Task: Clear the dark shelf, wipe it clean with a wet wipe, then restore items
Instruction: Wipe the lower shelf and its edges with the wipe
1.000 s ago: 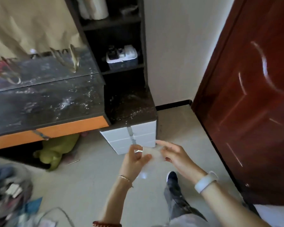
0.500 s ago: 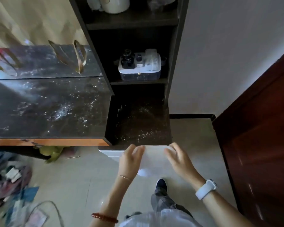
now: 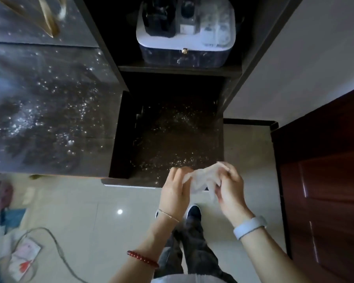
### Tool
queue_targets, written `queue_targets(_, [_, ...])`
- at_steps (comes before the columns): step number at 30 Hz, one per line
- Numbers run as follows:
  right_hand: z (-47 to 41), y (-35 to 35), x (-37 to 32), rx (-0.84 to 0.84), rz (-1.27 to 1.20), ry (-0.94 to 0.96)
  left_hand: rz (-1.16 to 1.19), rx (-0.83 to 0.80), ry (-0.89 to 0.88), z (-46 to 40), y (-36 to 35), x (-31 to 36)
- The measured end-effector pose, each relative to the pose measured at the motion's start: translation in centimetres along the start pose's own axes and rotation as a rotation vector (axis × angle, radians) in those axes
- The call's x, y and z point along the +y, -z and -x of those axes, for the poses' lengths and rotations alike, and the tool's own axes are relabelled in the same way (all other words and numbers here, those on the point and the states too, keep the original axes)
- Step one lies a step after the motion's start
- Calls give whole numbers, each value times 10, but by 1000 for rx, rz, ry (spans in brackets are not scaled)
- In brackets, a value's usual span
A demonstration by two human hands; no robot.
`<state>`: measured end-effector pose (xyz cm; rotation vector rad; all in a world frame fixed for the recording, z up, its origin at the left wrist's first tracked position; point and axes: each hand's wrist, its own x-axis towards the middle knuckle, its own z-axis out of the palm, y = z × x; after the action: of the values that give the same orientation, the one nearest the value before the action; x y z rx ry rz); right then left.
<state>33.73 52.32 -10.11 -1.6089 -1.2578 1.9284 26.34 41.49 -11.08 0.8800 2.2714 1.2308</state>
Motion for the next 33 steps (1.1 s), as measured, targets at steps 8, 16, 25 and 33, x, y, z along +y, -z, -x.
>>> queue_targets(8, [-41, -2, 19, -85, -77, -61, -305, -351, -318, 11, -29, -64])
queue_targets(16, [-68, -3, 36, -142, 851, 882, -595, 83, 0, 2, -9, -95])
queue_targets(25, [-84, 2, 61, -224, 1168, 1028, -811, 124, 219, -15, -8, -138])
queue_targets(33, [-86, -7, 87, -466, 1574, 1015, -857, 145, 237, -18, -12, -141])
